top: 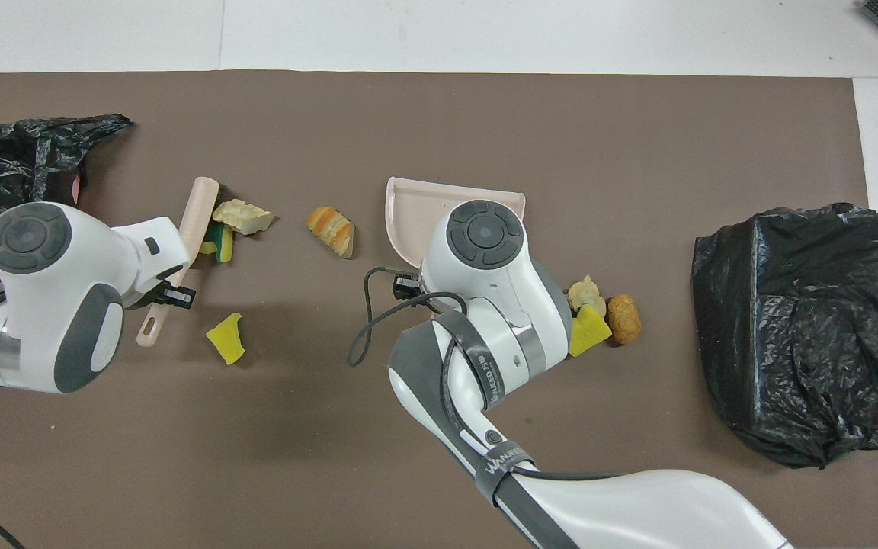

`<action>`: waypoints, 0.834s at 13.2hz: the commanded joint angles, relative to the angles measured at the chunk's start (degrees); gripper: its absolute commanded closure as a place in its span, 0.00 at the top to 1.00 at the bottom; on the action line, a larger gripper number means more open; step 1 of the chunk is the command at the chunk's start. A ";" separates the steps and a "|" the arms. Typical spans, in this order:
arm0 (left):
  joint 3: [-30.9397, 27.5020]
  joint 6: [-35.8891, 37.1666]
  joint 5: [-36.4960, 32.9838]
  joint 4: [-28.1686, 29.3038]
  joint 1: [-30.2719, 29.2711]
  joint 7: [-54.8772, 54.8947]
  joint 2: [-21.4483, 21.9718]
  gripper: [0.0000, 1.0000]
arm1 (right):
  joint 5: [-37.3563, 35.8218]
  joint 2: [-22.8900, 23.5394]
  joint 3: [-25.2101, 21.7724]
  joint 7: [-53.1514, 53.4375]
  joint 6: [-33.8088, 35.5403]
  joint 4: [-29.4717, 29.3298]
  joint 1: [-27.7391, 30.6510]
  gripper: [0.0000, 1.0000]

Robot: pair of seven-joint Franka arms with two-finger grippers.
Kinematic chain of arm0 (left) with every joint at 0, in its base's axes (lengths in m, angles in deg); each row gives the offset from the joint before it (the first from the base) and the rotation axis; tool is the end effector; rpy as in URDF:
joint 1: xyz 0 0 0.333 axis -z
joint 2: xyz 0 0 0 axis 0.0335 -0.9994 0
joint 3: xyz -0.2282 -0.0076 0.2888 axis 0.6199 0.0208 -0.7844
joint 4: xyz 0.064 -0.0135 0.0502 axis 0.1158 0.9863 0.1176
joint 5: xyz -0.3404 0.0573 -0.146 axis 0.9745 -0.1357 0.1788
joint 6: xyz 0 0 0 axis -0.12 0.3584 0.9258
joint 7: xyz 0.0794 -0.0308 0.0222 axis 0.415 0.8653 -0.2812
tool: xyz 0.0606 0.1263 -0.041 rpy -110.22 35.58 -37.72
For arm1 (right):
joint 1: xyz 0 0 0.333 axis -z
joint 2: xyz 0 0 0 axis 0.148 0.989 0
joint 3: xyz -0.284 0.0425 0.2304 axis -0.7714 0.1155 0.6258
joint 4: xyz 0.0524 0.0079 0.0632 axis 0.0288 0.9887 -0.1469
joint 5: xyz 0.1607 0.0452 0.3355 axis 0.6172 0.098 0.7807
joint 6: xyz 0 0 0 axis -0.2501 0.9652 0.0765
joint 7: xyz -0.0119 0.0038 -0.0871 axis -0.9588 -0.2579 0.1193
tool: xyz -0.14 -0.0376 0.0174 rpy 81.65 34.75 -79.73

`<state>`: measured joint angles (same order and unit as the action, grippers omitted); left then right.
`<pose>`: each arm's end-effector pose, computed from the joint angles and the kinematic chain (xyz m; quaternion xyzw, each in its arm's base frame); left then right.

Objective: Sweep and dump trash in bin
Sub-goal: 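Sweep the sponges and bread toward the dustpan with the left gripper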

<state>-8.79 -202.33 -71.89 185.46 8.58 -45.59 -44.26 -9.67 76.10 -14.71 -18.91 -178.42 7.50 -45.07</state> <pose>0.5330 -0.0723 0.3761 -0.9814 0.1818 0.0235 0.0576 0.5538 0.3805 0.3690 -0.9912 0.1128 0.0467 0.0503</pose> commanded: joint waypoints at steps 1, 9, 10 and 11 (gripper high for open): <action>-0.65 4.45 3.08 1.19 6.23 -0.57 1.88 0.00 | 1.43 -0.32 0.16 0.40 0.66 0.45 0.17 0.11; -1.26 6.31 7.04 -1.97 8.29 -11.63 5.05 0.00 | 1.26 -2.59 -0.37 -18.90 5.05 -1.31 1.57 0.00; -1.26 6.05 7.04 -2.06 6.97 -12.26 4.96 0.00 | 0.73 -4.00 -0.37 -23.37 6.10 -1.13 2.88 0.00; -1.26 6.31 6.95 -1.97 5.31 -11.74 4.96 0.00 | 0.55 -4.97 -0.45 -29.50 8.11 -1.04 3.59 0.00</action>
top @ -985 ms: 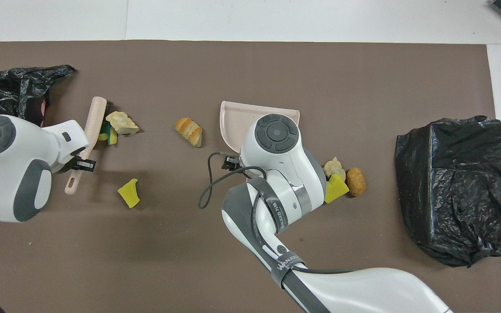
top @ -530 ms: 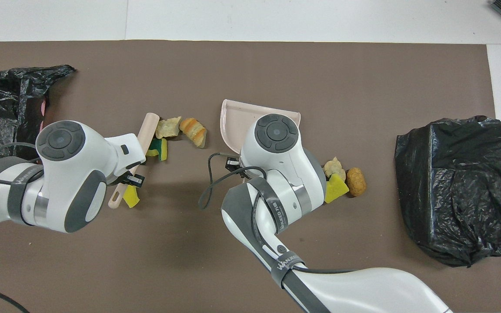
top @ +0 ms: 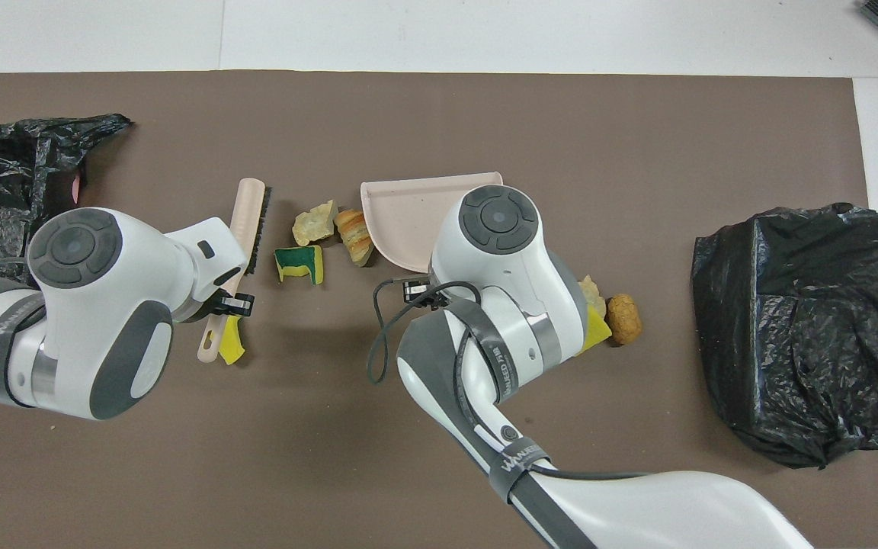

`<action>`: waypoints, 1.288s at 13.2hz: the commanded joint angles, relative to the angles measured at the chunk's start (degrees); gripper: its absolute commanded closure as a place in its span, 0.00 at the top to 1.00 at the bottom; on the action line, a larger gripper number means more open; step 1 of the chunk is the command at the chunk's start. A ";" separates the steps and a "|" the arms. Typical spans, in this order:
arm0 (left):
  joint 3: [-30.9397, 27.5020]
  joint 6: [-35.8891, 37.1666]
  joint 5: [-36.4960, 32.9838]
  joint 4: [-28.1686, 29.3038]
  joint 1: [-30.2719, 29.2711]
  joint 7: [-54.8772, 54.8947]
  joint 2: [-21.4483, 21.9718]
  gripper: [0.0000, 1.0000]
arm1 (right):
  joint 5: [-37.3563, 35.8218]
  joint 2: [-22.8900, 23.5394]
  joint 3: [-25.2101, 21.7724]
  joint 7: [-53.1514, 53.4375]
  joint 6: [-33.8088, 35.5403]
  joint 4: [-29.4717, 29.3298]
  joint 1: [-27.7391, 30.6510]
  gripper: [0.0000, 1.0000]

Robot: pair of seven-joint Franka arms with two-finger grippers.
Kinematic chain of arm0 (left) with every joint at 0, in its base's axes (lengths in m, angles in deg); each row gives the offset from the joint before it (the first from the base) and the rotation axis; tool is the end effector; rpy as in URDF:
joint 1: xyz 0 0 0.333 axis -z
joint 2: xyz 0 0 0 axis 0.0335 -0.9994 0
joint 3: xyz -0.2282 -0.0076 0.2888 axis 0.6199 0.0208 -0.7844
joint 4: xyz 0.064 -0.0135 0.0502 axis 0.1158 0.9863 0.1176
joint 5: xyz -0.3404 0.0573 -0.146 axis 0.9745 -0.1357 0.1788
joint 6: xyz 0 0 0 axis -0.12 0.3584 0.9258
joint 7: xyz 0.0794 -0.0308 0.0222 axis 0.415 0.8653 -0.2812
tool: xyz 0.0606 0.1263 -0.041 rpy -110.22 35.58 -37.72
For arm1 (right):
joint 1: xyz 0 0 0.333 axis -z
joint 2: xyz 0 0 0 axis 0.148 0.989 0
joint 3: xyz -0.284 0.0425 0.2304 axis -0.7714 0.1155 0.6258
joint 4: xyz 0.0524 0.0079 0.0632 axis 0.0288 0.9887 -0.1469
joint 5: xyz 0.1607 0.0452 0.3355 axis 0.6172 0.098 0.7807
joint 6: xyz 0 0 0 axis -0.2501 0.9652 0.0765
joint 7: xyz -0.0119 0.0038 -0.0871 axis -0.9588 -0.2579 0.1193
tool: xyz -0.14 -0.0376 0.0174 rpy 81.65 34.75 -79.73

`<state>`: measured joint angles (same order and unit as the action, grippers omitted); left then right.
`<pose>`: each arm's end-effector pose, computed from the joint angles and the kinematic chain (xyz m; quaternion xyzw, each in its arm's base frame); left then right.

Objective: Sweep and dump trash in bin
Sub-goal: 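Sweep the sponges and bread toward the dustpan with the left gripper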

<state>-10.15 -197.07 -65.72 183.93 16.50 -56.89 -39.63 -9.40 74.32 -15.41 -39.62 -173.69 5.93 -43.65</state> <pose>0.5083 -0.1362 0.4224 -0.9940 0.1071 0.0135 0.0200 0.5598 0.3595 0.3953 -0.9958 -0.0535 0.0482 0.0570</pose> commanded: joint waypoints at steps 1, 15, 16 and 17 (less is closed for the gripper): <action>0.11 1.23 0.78 -0.27 -4.28 0.09 0.42 0.00 | 0.11 -3.81 0.16 -14.16 4.79 0.62 3.05 0.00; 0.63 -4.39 0.87 1.13 -1.32 5.80 -4.59 0.00 | -15.89 -0.39 0.86 -65.55 3.66 1.32 3.94 0.00; 0.72 -4.39 1.57 1.22 -0.01 5.80 -4.42 0.00 | -15.89 -0.47 0.86 -65.63 3.93 1.41 3.50 0.00; 0.63 -4.57 3.31 1.57 1.75 5.80 -4.15 0.00 | -15.89 -0.47 0.86 -65.63 3.84 1.41 3.50 0.00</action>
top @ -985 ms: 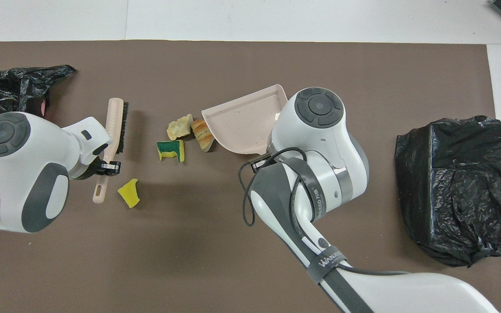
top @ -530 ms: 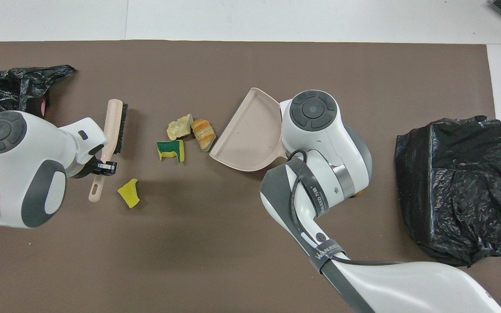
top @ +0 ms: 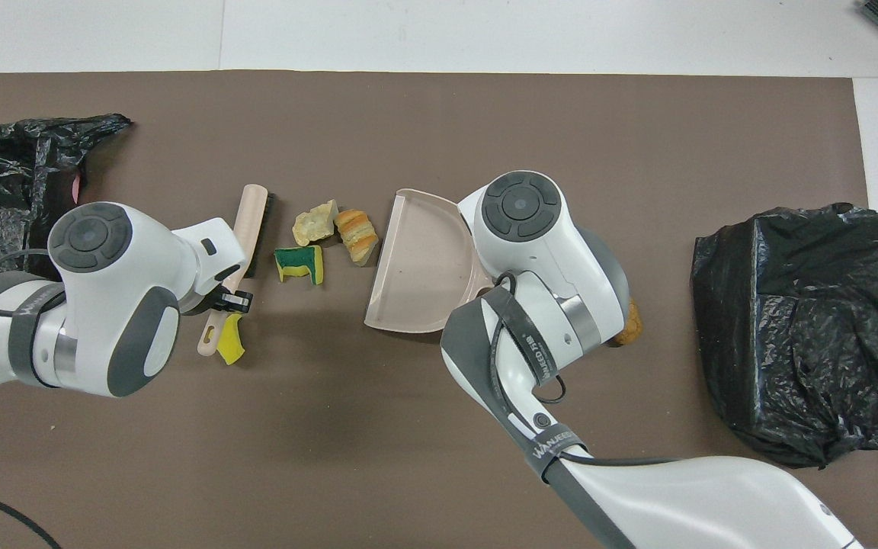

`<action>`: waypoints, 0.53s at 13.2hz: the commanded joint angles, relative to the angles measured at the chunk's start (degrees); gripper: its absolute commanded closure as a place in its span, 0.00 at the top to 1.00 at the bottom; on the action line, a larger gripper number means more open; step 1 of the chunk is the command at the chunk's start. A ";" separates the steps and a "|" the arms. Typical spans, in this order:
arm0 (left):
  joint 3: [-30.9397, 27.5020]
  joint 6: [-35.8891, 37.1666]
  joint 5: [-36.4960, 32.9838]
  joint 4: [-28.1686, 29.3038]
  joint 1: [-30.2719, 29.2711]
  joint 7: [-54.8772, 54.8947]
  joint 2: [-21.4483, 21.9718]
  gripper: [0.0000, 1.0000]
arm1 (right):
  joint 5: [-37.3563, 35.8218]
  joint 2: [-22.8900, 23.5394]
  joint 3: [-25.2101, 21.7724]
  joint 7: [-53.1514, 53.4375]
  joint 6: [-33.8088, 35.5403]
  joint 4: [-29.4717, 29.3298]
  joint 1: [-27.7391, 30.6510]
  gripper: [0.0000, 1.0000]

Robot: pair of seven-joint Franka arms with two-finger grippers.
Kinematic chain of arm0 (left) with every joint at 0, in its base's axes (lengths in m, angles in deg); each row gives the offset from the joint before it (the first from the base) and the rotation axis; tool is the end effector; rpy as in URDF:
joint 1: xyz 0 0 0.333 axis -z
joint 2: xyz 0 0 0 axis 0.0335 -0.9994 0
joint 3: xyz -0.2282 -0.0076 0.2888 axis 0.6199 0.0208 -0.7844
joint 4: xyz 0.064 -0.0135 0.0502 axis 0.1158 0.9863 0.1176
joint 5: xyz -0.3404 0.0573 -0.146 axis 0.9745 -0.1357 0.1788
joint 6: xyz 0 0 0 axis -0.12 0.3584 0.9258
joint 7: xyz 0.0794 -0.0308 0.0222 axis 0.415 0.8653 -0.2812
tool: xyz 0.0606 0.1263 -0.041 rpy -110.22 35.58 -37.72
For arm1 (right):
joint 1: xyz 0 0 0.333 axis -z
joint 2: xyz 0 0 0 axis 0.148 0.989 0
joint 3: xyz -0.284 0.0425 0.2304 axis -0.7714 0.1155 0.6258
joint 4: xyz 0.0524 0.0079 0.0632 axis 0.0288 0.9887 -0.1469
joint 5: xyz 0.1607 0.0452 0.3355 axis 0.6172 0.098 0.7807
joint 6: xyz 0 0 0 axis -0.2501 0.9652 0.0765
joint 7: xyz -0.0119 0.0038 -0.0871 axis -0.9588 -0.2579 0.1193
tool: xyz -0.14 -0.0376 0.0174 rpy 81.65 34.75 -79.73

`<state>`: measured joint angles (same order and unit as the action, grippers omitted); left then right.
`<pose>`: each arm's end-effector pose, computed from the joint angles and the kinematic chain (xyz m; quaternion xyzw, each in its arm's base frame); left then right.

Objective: Sweep and dump trash in bin
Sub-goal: 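Sweep the sponges and bread toward the dustpan with the left gripper, then brush the trash into the dustpan with the left gripper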

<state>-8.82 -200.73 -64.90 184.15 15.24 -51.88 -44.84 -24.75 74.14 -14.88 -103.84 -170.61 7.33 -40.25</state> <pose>0.5218 -0.1417 0.3774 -0.9884 0.1481 0.0307 0.0128 0.5763 0.3001 0.3819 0.7955 0.6014 -0.0637 0.0374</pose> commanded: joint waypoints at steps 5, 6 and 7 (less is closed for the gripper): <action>-0.62 0.75 4.70 2.59 10.74 1.05 2.54 0.00 | -0.45 -0.47 0.33 -0.71 0.14 2.12 -1.05 0.00; -0.62 2.06 5.58 2.50 12.50 1.05 2.81 0.00 | -0.45 -0.56 0.33 -0.45 0.14 2.12 -1.14 0.00; -0.62 2.42 6.63 2.07 14.08 0.97 2.81 0.00 | -0.45 -0.56 0.33 0.25 0.14 2.12 -1.14 0.00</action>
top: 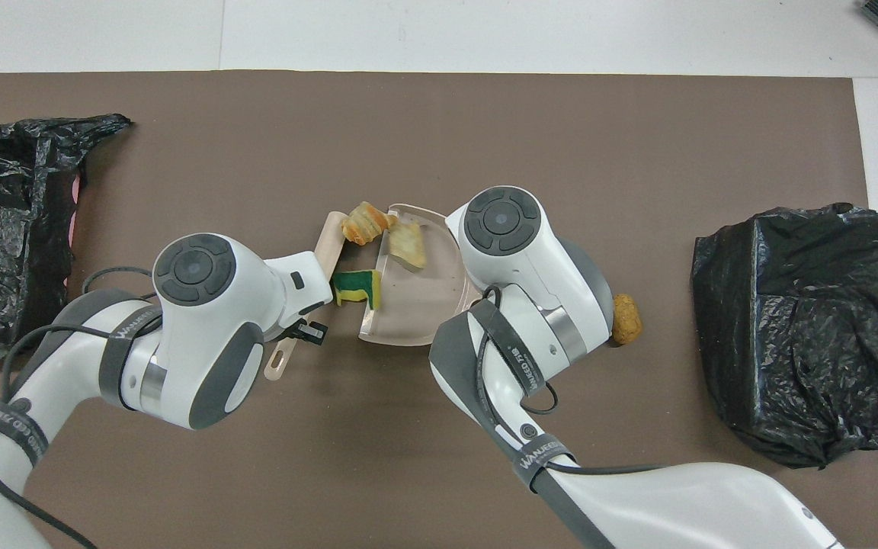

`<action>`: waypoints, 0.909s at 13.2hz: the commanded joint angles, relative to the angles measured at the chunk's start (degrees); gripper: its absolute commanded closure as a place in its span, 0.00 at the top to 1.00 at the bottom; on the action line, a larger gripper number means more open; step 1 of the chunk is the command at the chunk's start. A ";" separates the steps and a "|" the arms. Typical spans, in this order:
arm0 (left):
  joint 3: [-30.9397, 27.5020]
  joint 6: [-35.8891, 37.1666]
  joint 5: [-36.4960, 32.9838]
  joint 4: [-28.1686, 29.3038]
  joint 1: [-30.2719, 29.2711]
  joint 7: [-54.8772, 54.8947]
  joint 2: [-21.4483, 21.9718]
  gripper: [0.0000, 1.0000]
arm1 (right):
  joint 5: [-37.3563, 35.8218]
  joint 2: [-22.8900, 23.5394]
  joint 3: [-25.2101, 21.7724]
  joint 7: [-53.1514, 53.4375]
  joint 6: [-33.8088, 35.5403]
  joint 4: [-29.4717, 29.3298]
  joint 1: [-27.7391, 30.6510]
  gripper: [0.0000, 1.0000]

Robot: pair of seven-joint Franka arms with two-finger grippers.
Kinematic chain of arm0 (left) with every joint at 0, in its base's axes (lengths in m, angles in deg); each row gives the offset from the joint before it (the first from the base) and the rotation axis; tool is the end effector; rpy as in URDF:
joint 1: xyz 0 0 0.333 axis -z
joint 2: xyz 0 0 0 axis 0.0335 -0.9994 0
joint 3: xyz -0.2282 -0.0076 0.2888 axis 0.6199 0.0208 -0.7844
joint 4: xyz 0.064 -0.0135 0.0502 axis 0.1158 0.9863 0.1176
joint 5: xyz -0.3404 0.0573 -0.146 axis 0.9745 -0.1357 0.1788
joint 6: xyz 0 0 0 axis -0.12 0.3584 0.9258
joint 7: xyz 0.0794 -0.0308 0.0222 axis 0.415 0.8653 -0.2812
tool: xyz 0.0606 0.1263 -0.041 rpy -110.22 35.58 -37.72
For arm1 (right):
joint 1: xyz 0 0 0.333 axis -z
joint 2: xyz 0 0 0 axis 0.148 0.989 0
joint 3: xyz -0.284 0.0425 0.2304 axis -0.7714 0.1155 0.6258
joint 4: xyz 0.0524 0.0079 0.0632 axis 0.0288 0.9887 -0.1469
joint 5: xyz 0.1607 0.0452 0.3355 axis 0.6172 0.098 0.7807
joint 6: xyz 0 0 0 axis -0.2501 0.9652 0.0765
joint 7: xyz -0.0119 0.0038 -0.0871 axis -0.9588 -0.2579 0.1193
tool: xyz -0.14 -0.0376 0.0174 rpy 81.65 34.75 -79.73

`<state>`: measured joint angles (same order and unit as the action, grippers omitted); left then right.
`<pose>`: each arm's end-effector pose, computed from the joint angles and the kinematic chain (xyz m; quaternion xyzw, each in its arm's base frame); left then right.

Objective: Sweep and dump trash in bin
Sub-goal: 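Brush the trash into the dustpan with the left gripper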

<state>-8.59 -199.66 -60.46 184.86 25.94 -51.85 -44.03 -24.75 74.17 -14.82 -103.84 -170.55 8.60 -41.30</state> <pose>0.4764 -0.2399 0.3785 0.9745 -0.2197 -0.0446 0.0130 0.5653 0.3080 0.3719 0.7890 0.6088 -0.0750 0.0360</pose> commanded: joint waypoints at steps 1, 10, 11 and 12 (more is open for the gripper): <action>-0.76 1.45 3.50 0.92 4.53 0.76 1.92 0.00 | -0.45 -0.59 0.27 0.60 0.08 0.85 -0.09 0.00; -0.14 5.21 5.02 -2.96 6.14 -24.95 4.81 0.00 | 0.07 -1.38 1.05 -2.90 0.69 2.26 -0.09 0.00; -0.14 6.88 4.66 -2.96 4.47 -27.78 5.60 0.00 | 0.51 -1.46 1.58 -3.00 0.52 2.17 -0.09 0.00; -0.14 9.25 2.92 -2.87 2.63 -29.72 6.57 0.00 | 0.34 -1.55 1.67 -3.78 0.34 2.26 -0.43 0.00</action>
<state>-8.91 -194.44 -55.83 181.76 31.74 -77.32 -40.00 -24.71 74.01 -13.96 -105.32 -170.54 8.95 -41.41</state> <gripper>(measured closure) 0.740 0.687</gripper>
